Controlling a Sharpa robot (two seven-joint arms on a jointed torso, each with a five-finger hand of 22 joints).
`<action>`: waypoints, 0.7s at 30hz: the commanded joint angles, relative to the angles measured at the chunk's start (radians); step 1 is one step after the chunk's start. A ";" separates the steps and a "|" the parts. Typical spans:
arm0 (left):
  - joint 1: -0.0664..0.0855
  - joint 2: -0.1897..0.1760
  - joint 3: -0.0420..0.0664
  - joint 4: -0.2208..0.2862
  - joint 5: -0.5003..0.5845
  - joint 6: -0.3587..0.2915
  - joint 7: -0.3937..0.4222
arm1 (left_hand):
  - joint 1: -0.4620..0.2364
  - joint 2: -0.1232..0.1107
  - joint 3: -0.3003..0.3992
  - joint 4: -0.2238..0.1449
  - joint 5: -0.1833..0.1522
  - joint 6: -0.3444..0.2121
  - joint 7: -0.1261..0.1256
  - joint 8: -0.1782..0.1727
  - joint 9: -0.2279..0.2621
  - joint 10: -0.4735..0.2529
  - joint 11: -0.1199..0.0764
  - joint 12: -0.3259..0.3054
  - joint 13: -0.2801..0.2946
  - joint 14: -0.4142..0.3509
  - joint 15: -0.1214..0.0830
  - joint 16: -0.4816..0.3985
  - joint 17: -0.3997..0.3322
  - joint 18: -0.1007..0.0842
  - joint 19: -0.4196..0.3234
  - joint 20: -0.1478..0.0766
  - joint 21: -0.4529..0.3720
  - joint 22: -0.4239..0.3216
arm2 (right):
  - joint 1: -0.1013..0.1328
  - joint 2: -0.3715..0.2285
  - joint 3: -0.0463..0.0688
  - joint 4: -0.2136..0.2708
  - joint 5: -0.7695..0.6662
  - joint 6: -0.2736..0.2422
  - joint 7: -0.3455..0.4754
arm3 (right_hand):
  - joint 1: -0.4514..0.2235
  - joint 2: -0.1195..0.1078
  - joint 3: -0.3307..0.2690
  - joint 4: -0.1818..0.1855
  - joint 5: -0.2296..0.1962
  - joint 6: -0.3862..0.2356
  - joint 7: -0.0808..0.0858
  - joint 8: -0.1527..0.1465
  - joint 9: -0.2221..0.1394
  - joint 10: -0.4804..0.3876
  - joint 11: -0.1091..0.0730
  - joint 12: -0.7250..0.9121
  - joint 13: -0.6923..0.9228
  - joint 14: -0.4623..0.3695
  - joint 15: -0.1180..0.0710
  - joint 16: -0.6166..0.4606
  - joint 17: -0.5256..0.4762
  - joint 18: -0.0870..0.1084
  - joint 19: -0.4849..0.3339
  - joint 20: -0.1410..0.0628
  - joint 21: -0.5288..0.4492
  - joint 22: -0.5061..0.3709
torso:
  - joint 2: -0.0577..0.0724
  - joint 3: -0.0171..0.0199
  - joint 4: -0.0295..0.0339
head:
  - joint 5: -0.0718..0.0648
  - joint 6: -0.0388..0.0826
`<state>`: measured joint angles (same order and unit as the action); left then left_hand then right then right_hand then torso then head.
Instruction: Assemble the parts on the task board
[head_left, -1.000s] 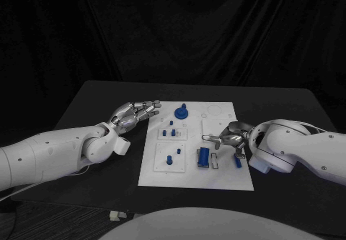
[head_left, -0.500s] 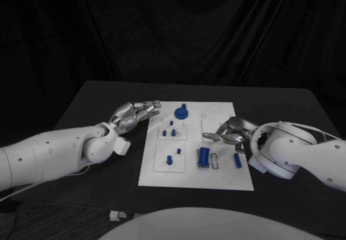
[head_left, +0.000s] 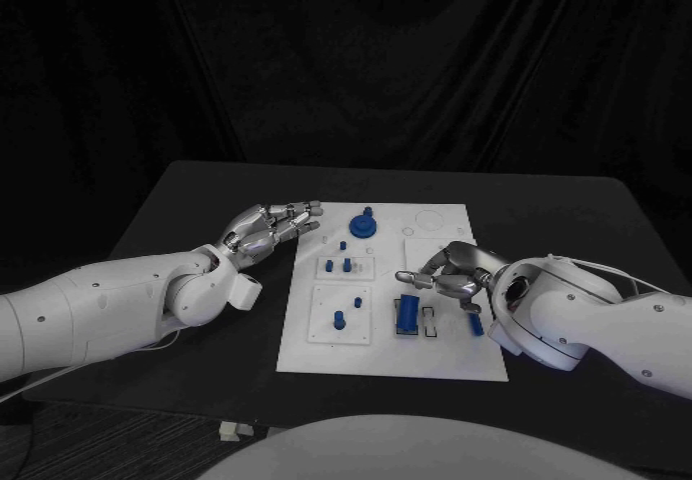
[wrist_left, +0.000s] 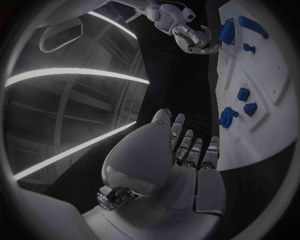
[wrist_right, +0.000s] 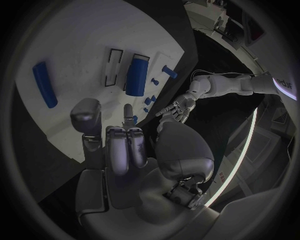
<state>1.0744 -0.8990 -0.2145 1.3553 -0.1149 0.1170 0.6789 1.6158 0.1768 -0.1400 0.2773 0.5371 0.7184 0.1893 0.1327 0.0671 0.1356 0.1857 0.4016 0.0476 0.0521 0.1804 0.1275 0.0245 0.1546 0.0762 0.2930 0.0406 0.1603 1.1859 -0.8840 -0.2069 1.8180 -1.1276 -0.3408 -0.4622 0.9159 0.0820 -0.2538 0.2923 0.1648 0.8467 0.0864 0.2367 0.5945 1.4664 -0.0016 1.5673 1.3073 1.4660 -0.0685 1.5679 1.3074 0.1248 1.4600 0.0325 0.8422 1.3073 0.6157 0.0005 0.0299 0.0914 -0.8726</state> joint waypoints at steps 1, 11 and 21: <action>-0.001 0.002 0.001 0.001 0.006 0.011 0.032 | 0.011 0.003 0.006 -0.001 0.006 0.003 0.003 0.003 0.000 0.007 0.003 -0.001 0.001 0.002 0.009 0.003 0.001 -0.021 0.007 0.002 0.004 0.001 | -0.009 0.008 0.000 -0.004 -0.006 0.000 0.023 | -0.002 0.011 -0.009 0.000 -0.003 0.008 0.001 -0.006 -0.009 0.104 0.007 0.004 0.263 0.105 0.007 0.003 0.263 -0.014 -0.001 0.010 0.004 0.116 | -0.001 0.0001 -0.0001 | 0.000 0.000; -0.002 0.002 0.001 -0.001 0.006 0.012 0.031 | 0.012 0.002 0.007 -0.002 0.007 0.002 0.003 0.003 0.000 0.007 0.003 -0.001 0.001 0.001 0.009 0.003 0.001 -0.021 0.007 0.002 0.004 0.000 | -0.022 0.022 0.000 -0.011 0.013 0.032 0.019 | -0.007 0.034 -0.024 0.000 -0.002 0.025 -0.001 -0.003 -0.035 0.104 0.007 0.004 0.263 0.105 0.007 0.003 0.263 -0.014 0.000 0.011 0.014 0.118 | -0.001 -0.0002 0.0003 | 0.003 0.000; -0.002 0.002 0.001 -0.004 0.006 0.012 0.031 | 0.014 0.002 0.009 -0.003 0.009 0.002 0.003 0.004 0.000 0.007 0.003 -0.002 0.001 0.001 0.009 0.002 0.001 -0.022 0.007 0.002 0.004 0.001 | -0.030 0.018 0.000 -0.013 0.017 0.030 0.029 | -0.017 0.059 -0.043 0.000 0.000 0.035 -0.001 -0.008 -0.068 0.104 0.008 0.004 0.263 0.105 0.008 0.003 0.263 -0.014 -0.002 0.012 0.016 0.117 | -0.001 0.0002 0.0010 | 0.001 0.000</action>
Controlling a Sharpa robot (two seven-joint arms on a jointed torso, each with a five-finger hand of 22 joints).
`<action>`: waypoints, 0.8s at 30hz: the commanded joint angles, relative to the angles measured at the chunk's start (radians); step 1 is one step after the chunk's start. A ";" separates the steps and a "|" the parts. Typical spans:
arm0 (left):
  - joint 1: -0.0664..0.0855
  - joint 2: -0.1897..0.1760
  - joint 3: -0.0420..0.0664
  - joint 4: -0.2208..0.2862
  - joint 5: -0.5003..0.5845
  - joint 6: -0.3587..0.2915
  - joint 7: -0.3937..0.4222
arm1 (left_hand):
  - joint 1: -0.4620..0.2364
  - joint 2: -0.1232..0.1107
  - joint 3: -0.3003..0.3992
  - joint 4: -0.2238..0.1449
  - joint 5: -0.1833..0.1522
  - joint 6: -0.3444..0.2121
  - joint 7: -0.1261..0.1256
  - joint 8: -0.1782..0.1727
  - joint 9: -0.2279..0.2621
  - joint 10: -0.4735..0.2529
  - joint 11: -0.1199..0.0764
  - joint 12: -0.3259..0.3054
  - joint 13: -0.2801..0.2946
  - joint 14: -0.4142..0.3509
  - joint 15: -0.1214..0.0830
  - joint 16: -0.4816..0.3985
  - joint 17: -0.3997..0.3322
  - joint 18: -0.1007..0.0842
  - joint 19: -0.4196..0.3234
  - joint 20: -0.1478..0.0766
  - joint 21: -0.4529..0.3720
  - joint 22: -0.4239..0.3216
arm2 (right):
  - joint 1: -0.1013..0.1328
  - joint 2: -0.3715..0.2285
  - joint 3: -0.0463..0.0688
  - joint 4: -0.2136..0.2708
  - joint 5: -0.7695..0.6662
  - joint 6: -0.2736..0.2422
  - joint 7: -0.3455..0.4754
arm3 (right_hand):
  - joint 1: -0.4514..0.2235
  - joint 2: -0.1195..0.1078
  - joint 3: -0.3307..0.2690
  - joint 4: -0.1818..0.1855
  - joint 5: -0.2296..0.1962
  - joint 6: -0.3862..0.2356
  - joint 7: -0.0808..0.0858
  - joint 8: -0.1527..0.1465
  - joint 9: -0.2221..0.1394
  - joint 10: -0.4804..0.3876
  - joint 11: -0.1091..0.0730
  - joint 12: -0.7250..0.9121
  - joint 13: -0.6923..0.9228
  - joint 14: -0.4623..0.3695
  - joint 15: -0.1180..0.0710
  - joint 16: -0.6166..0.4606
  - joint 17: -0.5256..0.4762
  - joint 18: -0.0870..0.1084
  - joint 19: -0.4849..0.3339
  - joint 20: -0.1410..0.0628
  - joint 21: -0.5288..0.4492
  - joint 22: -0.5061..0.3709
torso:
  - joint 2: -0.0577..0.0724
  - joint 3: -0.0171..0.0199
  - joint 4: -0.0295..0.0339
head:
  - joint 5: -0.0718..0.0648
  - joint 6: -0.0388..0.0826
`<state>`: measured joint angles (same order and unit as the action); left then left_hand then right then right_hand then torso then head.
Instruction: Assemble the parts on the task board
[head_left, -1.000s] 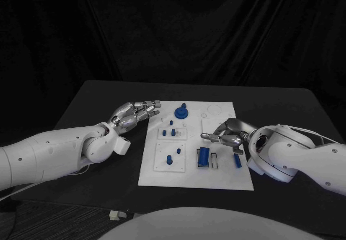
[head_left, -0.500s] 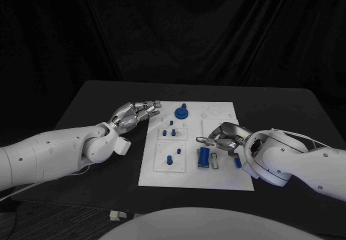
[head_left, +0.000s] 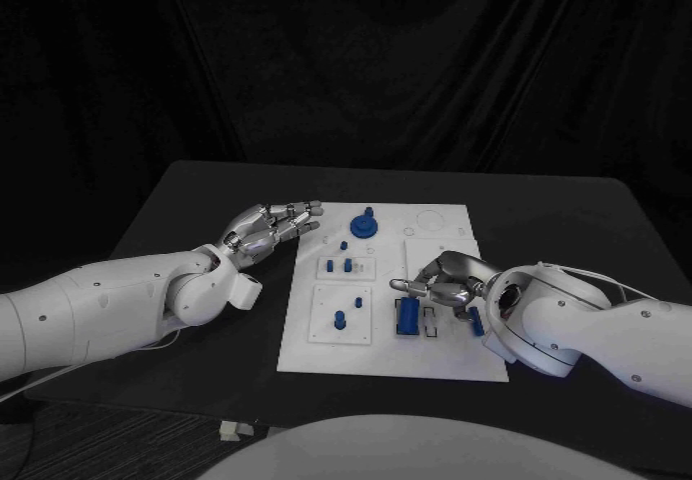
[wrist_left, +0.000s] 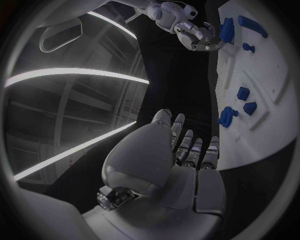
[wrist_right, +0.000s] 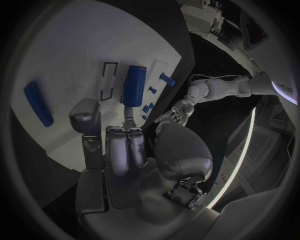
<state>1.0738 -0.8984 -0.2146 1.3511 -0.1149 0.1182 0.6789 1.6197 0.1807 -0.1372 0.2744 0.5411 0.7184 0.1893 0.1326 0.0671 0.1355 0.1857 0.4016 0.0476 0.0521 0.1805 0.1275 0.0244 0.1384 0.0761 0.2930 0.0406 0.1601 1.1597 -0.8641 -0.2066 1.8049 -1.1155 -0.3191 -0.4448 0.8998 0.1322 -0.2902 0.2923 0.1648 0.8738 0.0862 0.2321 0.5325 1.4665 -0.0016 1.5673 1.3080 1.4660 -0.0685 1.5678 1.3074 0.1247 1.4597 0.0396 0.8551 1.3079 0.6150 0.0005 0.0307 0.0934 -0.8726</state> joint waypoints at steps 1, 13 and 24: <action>-0.001 0.002 0.001 0.000 0.006 0.011 0.031 | 0.010 -0.002 0.006 0.000 0.005 0.002 0.003 0.004 0.000 0.007 0.003 -0.002 0.001 0.001 0.009 0.002 0.001 -0.006 0.007 0.002 0.004 0.001 | -0.004 -0.001 0.000 0.000 0.005 0.007 0.014 | -0.002 0.010 -0.008 0.000 0.001 0.008 -0.001 -0.004 -0.007 0.104 0.008 0.004 0.263 0.105 0.008 0.003 0.263 -0.014 -0.003 0.005 0.001 0.116 | 0.000 0.0001 0.0002 | -0.001 0.000; -0.002 0.002 0.001 -0.001 0.006 0.012 0.032 | 0.011 -0.002 0.007 -0.001 0.005 0.002 0.003 0.004 0.000 0.007 0.003 -0.002 0.001 0.002 0.009 0.003 0.001 -0.007 0.008 0.002 0.005 0.002 | -0.020 -0.023 0.000 0.003 -0.054 -0.103 0.150 | 0.200 -0.009 -0.032 -0.013 0.092 -0.169 -0.018 -0.122 -0.181 0.104 -0.026 0.004 0.263 0.105 -0.018 0.003 0.263 -0.013 -0.012 -0.015 0.016 0.117 | 0.000 0.0000 -0.0010 | 0.003 0.000; -0.003 0.000 0.001 -0.002 0.006 0.010 0.034 | 0.013 -0.002 0.009 -0.002 0.006 0.002 0.003 0.004 0.000 0.008 0.004 -0.002 0.001 0.002 0.009 0.003 0.001 -0.007 0.008 0.002 0.005 0.002 | -0.047 -0.088 0.000 0.038 -0.452 -0.246 0.237 | 0.467 -0.069 -0.014 -0.101 0.250 -0.179 0.006 -0.063 -0.258 0.104 -0.009 0.004 0.263 0.105 -0.005 0.003 0.263 -0.019 -0.016 -0.007 0.052 0.123 | 0.000 -0.0001 -0.0002 | 0.006 0.000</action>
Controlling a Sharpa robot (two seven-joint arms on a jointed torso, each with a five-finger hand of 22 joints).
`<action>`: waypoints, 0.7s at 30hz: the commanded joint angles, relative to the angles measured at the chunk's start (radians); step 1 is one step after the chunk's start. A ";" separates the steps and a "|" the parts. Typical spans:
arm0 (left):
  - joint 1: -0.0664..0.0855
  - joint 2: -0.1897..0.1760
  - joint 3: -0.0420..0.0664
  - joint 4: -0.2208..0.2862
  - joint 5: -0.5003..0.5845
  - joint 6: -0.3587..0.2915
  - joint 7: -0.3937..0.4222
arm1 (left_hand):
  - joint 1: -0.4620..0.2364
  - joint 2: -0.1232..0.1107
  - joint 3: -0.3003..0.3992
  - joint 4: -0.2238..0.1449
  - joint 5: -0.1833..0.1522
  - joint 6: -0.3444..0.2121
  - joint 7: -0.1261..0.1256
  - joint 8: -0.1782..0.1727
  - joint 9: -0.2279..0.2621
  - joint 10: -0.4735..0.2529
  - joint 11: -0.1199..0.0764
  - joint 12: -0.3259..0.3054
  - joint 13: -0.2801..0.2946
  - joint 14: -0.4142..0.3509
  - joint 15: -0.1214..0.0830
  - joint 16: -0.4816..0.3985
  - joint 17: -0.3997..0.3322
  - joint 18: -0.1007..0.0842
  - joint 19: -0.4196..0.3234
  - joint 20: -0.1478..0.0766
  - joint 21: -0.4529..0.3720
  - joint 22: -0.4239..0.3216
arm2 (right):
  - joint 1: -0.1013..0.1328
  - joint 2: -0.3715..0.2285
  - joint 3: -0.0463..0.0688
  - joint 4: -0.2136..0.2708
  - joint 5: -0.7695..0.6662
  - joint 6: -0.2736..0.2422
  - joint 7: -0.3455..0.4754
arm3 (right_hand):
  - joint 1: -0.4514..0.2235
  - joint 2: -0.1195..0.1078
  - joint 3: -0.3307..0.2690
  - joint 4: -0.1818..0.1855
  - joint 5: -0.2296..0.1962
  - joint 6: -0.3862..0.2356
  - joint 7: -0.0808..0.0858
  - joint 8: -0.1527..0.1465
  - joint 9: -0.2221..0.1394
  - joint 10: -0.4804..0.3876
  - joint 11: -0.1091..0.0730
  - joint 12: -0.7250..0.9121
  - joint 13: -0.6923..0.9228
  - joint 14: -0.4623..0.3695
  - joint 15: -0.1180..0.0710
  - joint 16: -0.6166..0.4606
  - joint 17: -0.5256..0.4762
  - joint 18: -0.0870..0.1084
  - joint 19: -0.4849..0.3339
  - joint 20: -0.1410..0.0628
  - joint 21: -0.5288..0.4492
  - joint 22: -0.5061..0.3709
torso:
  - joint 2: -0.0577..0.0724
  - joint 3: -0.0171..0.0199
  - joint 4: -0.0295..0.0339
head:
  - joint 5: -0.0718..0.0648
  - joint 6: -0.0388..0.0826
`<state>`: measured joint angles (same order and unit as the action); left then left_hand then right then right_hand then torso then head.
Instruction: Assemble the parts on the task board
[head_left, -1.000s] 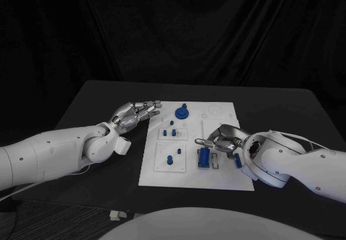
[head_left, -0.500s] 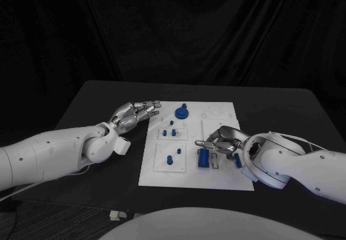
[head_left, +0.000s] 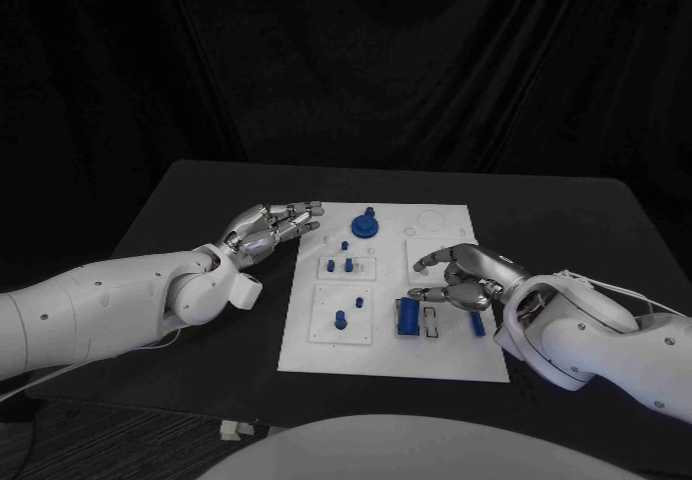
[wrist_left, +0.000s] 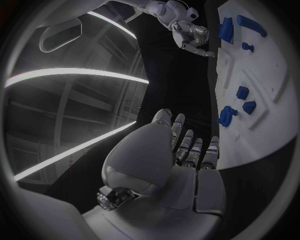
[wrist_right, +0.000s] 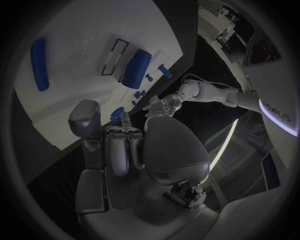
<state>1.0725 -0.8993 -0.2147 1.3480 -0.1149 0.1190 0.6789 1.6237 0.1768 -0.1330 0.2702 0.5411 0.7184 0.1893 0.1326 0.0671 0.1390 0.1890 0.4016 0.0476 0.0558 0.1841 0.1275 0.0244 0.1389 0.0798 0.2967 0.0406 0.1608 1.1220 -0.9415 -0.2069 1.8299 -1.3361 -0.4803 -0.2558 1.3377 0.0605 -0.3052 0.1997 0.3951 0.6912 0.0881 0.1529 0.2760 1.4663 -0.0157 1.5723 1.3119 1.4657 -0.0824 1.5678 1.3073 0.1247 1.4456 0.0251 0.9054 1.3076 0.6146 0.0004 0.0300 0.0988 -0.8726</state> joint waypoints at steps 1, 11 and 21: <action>-0.002 0.000 0.001 0.001 0.006 0.010 0.034 | 0.009 0.002 0.005 0.002 0.006 0.002 0.003 0.004 0.000 0.004 0.000 -0.002 0.001 -0.002 0.005 0.003 0.001 -0.008 0.005 -0.001 0.005 0.001 | -0.013 -0.015 0.000 0.018 -0.262 -0.081 0.042 | 0.036 0.000 0.001 -0.011 0.026 0.003 0.005 0.024 -0.002 0.104 0.006 -0.002 0.259 0.105 0.009 0.003 0.263 -0.019 -0.002 0.008 0.002 0.123 | 0.000 0.0000 0.0004 | 0.000 0.000; -0.003 -0.001 0.001 0.001 0.006 0.010 0.033 | 0.010 0.002 0.006 0.002 0.007 0.002 0.003 0.004 0.000 0.004 0.000 -0.002 0.001 -0.002 0.005 0.002 0.001 -0.008 0.005 -0.001 0.005 0.001 | -0.091 -0.033 0.000 0.043 -0.460 -0.004 -0.065 | -0.050 -0.236 0.286 0.096 -0.222 -0.114 0.016 0.186 0.017 0.104 0.016 -0.002 0.259 0.100 0.018 -0.005 0.243 -0.013 -0.017 0.017 -0.036 0.113 | 0.001 0.0009 -0.0002 | 0.001 0.000; -0.004 -0.004 0.001 0.001 0.006 0.010 0.032 | 0.013 0.002 0.009 0.000 0.008 0.002 0.003 0.005 0.000 0.005 0.001 -0.002 0.001 -0.002 0.006 0.003 0.001 -0.010 0.006 -0.001 0.005 0.002 | -0.128 -0.016 0.000 0.038 -0.521 0.013 -0.137 | -0.117 -0.277 0.262 0.098 -0.270 -0.169 0.017 0.337 0.060 0.104 0.018 -0.002 0.259 0.096 0.019 -0.013 0.225 -0.011 -0.014 0.017 -0.047 0.111 | 0.001 0.0009 -0.0010 | 0.003 0.000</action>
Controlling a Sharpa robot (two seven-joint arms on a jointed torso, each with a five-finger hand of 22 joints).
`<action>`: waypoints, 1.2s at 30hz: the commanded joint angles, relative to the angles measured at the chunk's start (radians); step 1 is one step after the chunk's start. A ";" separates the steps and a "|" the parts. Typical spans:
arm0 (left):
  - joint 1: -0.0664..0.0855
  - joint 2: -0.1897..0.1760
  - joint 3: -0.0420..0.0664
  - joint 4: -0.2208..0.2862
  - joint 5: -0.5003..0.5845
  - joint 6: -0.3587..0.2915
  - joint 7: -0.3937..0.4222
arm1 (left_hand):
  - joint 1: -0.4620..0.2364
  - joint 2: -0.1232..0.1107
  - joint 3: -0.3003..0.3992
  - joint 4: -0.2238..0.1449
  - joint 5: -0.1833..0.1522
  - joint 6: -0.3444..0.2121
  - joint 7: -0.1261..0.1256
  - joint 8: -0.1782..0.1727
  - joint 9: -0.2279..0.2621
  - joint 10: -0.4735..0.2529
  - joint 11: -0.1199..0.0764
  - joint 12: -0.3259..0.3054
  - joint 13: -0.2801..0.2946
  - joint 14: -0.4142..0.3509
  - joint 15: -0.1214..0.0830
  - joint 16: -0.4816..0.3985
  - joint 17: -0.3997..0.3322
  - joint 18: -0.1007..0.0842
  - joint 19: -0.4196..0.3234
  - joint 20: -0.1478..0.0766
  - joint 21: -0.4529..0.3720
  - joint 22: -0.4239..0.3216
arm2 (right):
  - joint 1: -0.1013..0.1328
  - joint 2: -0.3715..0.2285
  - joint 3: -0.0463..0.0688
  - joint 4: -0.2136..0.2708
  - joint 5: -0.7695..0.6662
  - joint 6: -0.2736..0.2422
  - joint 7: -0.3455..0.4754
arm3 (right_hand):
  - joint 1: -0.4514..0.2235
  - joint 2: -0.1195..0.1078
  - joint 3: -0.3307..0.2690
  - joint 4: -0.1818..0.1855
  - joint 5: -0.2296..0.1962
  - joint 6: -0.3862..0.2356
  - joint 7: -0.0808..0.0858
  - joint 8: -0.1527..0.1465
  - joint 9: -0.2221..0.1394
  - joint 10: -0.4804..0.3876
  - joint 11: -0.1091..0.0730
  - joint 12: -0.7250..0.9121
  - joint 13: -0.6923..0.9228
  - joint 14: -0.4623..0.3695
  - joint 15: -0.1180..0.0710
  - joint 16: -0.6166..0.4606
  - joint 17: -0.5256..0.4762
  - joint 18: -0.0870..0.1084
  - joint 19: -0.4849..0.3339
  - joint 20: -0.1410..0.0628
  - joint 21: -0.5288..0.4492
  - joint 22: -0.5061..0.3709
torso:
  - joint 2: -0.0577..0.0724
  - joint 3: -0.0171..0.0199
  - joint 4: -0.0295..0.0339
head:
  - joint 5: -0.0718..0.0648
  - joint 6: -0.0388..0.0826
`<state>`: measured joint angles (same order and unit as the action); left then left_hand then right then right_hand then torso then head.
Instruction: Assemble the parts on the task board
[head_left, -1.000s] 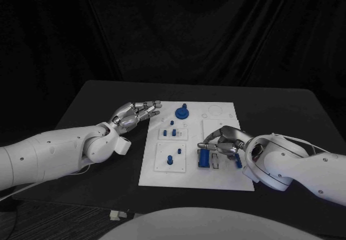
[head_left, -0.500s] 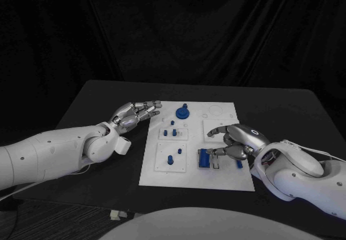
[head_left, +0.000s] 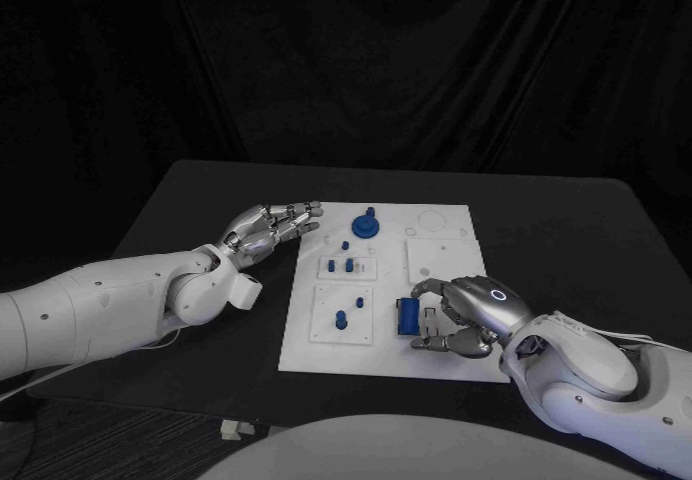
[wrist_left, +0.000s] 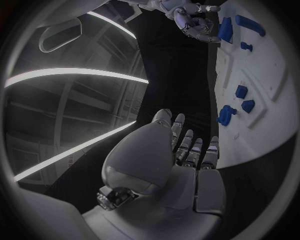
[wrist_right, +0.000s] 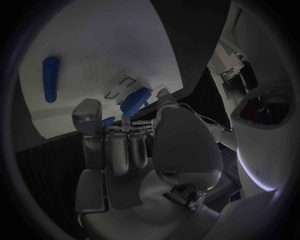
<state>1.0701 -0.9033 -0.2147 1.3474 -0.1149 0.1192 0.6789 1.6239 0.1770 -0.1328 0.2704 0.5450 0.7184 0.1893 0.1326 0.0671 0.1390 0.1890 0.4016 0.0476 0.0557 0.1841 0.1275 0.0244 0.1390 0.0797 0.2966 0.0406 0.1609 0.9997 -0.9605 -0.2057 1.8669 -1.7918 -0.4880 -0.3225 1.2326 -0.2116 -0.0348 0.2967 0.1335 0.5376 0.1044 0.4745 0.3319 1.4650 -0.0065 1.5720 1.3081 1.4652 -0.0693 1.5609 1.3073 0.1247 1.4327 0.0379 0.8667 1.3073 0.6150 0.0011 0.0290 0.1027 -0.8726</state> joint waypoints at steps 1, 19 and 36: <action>-0.001 0.001 0.001 0.002 0.006 0.010 0.032 | 0.013 0.002 0.009 0.000 0.004 0.002 0.003 0.005 0.000 0.005 0.001 -0.002 0.001 -0.002 0.006 0.003 0.001 -0.010 0.006 -0.001 0.005 0.001 | -0.007 0.005 -0.001 0.000 -0.069 0.022 -0.077 | -0.014 -0.007 -0.009 0.001 -0.010 -0.022 0.001 0.023 0.006 0.106 0.009 -0.001 0.263 0.096 0.006 -0.007 0.222 -0.011 -0.001 0.005 -0.011 0.110 | 0.000 0.0003 -0.0001 | -0.001 0.000; -0.002 0.000 0.001 0.003 0.006 0.012 0.029 | 0.015 0.002 0.011 -0.001 0.006 0.002 0.004 0.005 0.000 0.005 0.001 -0.003 0.001 -0.001 0.006 0.003 0.001 -0.011 0.006 -0.001 0.005 0.001 | -0.019 0.029 -0.001 -0.015 -0.095 0.006 -0.112 | 0.035 0.062 0.045 -0.007 0.325 -0.135 0.002 0.214 0.023 0.106 0.011 -0.001 0.263 0.088 0.008 -0.024 0.186 -0.002 -0.012 0.008 -0.084 0.098 | 0.000 0.0000 0.0020 | -0.005 0.000; -0.003 0.003 0.001 0.002 0.006 0.014 0.025 | 0.018 0.003 0.015 -0.002 0.007 0.001 0.004 0.005 0.000 0.006 0.001 -0.003 0.001 -0.001 0.007 0.004 0.001 -0.013 0.007 -0.001 0.006 0.001 | -0.020 0.041 -0.001 -0.022 -0.094 -0.031 -0.091 | 0.035 0.099 0.079 -0.007 0.550 -0.079 -0.009 0.319 0.021 0.106 0.002 -0.001 0.263 0.090 0.000 -0.021 0.193 -0.003 -0.005 0.002 -0.080 0.101 | 0.000 0.0000 0.0009 | -0.002 0.000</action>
<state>1.0680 -0.9019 -0.2145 1.3475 -0.1149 0.1214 0.6789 1.6357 0.1806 -0.1248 0.2675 0.5488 0.7185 0.1894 0.1326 0.0671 0.1389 0.1890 0.4016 0.0476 0.0557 0.1840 0.1275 0.0244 0.1391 0.0797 0.2966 0.0406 0.1611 0.9817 -0.9195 -0.2075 1.8456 -1.8746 -0.4901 -0.4077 1.2790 -0.1337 0.0364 0.2895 0.6759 0.4291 0.1184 0.7679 0.3472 1.4647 0.0002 1.5722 1.3076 1.4651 -0.0694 1.5415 1.3073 0.1248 1.4257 0.0449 0.7814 1.3078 0.6152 0.0010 0.0302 0.0997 -0.8726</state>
